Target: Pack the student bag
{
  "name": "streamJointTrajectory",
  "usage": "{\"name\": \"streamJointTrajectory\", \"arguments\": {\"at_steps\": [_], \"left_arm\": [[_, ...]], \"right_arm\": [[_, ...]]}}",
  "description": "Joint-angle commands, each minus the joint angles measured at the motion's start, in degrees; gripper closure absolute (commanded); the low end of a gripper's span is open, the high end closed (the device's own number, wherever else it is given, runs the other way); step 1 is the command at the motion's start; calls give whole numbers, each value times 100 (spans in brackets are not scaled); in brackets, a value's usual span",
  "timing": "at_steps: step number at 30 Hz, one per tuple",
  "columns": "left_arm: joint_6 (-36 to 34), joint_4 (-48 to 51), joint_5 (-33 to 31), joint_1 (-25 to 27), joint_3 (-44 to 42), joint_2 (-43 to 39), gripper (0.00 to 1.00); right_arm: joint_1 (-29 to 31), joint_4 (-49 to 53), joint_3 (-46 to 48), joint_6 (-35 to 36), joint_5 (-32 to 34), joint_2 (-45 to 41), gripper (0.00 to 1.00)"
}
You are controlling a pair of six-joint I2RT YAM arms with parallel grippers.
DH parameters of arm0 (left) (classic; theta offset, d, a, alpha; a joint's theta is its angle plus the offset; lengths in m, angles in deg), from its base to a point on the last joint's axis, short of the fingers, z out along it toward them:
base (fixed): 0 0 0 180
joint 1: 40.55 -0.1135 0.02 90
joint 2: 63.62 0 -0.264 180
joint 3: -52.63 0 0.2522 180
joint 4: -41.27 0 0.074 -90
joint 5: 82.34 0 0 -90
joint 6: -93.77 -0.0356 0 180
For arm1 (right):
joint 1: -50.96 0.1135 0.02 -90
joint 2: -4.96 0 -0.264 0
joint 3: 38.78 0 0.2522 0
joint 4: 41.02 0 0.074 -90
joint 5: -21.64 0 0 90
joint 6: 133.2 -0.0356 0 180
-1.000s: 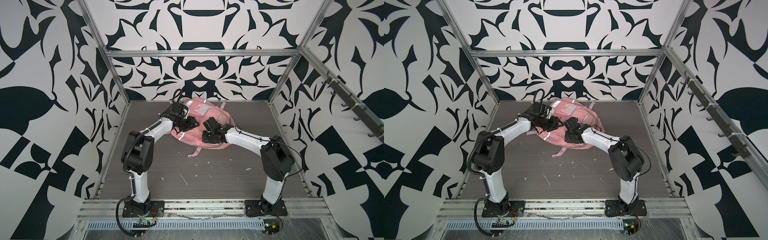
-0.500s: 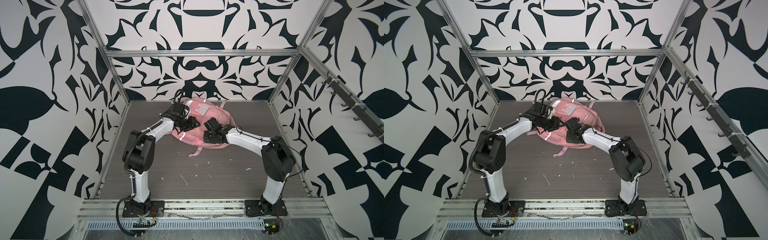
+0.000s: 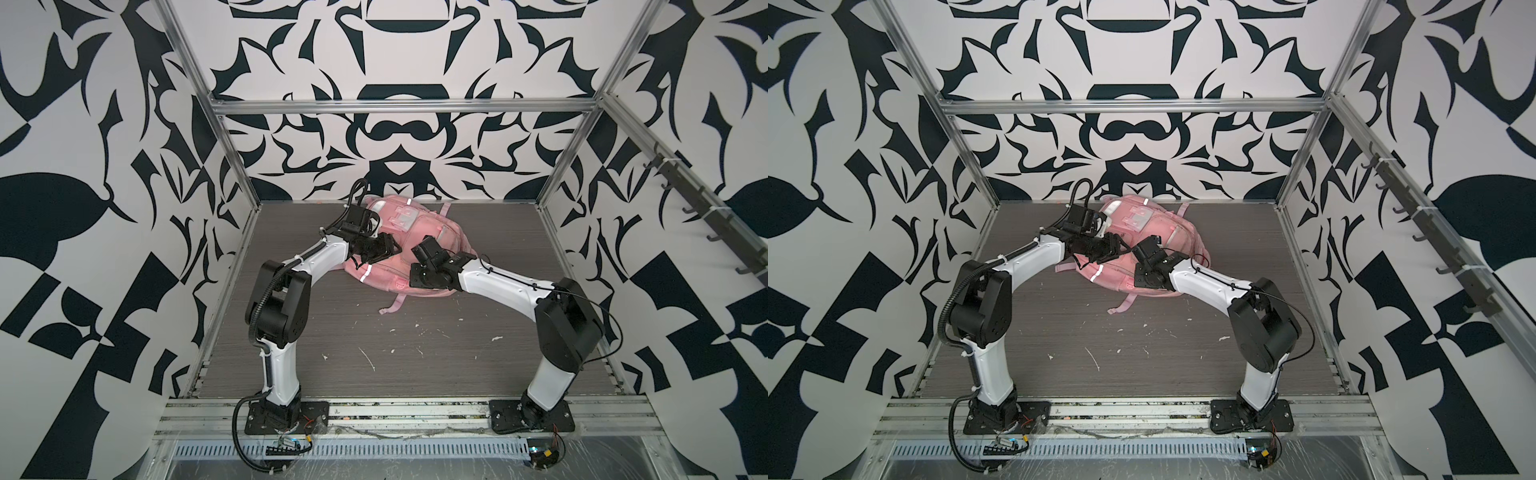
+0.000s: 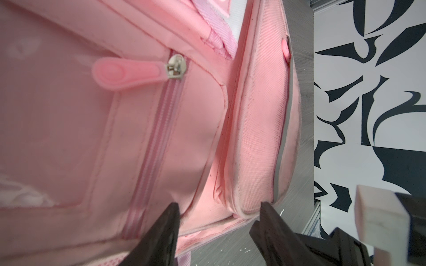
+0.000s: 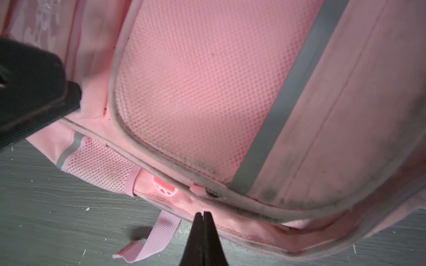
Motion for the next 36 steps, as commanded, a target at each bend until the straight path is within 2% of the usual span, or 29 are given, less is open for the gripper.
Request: {"name": "streamJointTrajectory", "arguments": {"at_steps": [1,3,13,23,30,36], "left_arm": [[-42,156,63,50,44,64,42],[-43,157,72,54,41,76,42],[-136,149,221,71,115,274,42],[-398,284,289,420,454,614,48],[-414,338,298,543,581,696,50],[-461,421,310,549,714,683,50]], "right_arm": [[37,1,-60,46,-6,-90,92],[37,-43,-124,-22,-6,-41,86],[37,-147,-540,-455,53,460,72],[-30,100,-624,-652,828,392,69],[-209,-189,-53,-1045,922,-29,68],[-253,-325,475,-1037,974,-556,67]]}}
